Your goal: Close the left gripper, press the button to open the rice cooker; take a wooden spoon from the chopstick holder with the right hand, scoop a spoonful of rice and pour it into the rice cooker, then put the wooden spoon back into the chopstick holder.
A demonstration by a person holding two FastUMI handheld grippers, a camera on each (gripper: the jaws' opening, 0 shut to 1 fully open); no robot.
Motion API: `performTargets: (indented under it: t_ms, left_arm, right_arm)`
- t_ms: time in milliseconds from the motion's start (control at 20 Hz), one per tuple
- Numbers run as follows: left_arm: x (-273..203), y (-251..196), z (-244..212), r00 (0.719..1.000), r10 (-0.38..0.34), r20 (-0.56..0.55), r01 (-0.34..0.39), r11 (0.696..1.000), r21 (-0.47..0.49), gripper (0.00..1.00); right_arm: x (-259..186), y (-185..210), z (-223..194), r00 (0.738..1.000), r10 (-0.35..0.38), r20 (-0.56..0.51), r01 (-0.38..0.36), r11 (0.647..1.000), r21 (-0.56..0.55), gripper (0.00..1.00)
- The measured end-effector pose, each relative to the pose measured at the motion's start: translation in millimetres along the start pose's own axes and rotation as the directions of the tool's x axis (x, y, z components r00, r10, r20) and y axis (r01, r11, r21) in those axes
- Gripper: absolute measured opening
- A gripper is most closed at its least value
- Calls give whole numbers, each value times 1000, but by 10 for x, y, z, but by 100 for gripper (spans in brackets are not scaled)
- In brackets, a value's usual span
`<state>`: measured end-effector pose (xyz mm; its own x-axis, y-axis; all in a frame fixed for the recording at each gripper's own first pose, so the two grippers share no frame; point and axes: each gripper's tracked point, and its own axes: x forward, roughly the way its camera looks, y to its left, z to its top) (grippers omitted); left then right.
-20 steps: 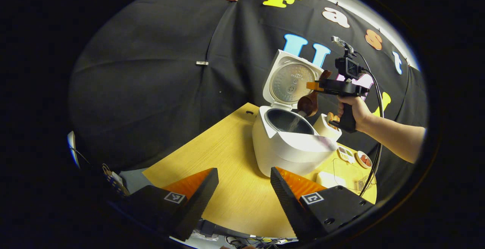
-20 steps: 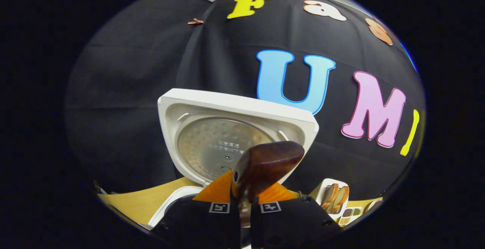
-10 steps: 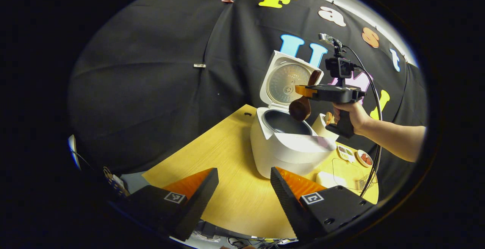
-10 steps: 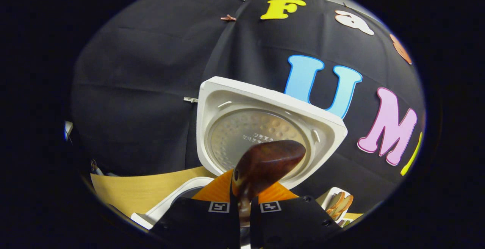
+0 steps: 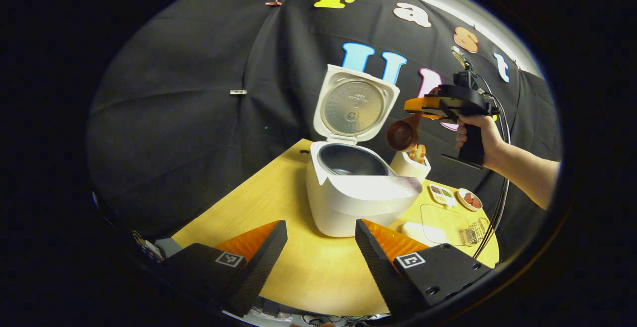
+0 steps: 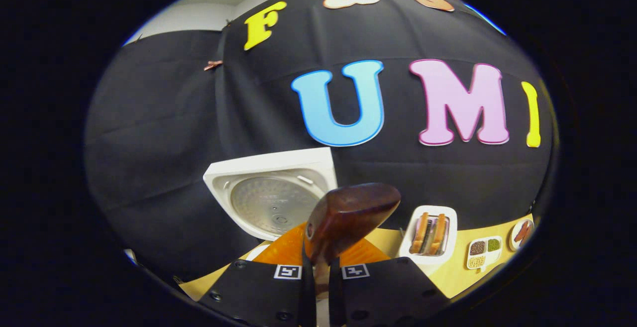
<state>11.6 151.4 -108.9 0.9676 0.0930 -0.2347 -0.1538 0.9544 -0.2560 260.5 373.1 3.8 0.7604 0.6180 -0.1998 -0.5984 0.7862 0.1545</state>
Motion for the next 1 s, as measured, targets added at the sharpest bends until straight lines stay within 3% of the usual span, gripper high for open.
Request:
performTargets:
  t_ms: [300,500,800,1000]
  left_arm:
    - [127,-635,2,993,-116,-16,117,992,57,95]
    - [159,-1108,-41,983,-182,-34,184,980,75,95]
    - [144,-1659,-130,983,-176,-46,179,980,82,95]
    - [119,-1906,-115,989,-137,-48,141,986,91,96]
  right_arm:
    - [-968,-1058,339,986,-157,48,150,979,136,14]
    - [-1751,-1975,415,950,-304,73,289,943,164,14]
    - [-2751,-3206,122,873,-487,31,461,845,269,14]
    - [-3048,-3720,-280,848,-529,-37,510,793,334,14]
